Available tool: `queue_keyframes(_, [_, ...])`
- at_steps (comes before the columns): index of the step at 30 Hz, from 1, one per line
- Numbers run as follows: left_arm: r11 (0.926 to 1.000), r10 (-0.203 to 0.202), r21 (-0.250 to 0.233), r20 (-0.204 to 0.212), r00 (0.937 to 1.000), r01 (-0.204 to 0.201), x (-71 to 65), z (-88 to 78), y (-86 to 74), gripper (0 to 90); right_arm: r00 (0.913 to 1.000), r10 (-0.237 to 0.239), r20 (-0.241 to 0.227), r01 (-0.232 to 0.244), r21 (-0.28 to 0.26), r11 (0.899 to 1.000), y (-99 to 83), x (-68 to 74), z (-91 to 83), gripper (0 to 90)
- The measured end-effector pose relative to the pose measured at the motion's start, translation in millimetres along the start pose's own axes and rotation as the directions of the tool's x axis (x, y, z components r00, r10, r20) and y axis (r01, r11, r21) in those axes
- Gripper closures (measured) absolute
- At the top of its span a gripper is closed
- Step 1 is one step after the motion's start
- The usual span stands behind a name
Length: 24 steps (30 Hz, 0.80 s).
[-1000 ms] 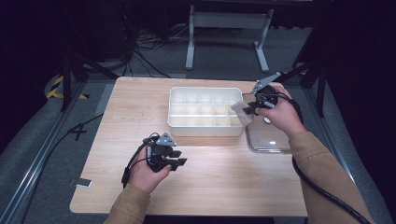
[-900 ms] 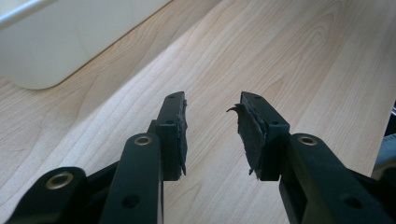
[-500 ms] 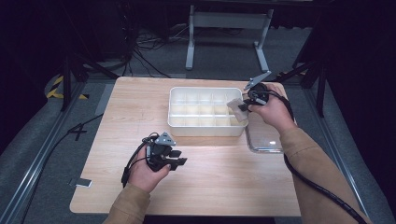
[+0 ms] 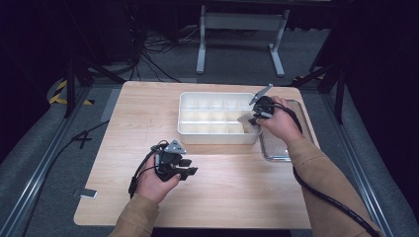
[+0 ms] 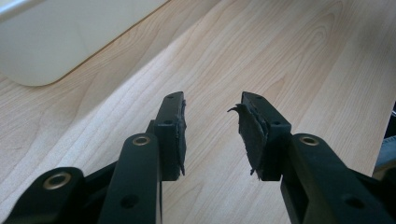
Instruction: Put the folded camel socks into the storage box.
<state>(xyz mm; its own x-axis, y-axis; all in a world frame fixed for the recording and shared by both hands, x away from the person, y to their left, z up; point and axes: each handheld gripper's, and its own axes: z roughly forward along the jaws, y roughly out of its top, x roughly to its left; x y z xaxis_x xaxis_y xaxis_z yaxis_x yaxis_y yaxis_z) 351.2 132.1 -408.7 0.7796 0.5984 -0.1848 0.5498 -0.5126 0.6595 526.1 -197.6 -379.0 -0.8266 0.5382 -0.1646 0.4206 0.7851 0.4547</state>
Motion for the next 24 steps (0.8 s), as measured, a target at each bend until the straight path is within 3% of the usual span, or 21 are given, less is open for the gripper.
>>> queue_keyframes(7, [0.9999, -0.010, 0.000, 0.004, 0.9999, 0.010, -0.9, 0.9, -0.2, 61.4, 0.9999, 0.013, 0.001, -0.013, 0.032, 0.999, -1.9, 2.9, 6.5, 74.9])
queue_keyframes(11, [0.9999, 0.006, 0.008, 0.004, 1.0000, -0.006, -1.2, 1.7, 0.5, 61.5, 0.9995, 0.029, 0.009, -0.030, 0.083, 0.996, -0.4, 6.3, 10.5, 75.5])
queue_keyframes(18, [1.0000, 0.006, 0.006, 0.003, 1.0000, -0.006, -1.9, 1.6, 0.6, 61.5, 0.9999, 0.015, 0.001, -0.015, 0.204, 0.979, 5.1, 13.0, 24.7, 75.9])
queue_keyframes(22, [0.9998, 0.015, 0.010, 0.001, 0.9999, -0.015, -2.1, 1.8, 1.3, 61.5, 0.9978, 0.060, -0.029, -0.051, 0.253, 0.966, 3.8, 13.2, 35.6, 76.0])
queue_keyframes(24, [0.9998, 0.015, 0.014, 0.003, 0.9999, -0.015, -1.9, 2.3, 1.5, 61.5, 0.9977, 0.065, -0.018, -0.057, 0.276, 0.960, 4.1, 14.0, 41.2, 76.1])
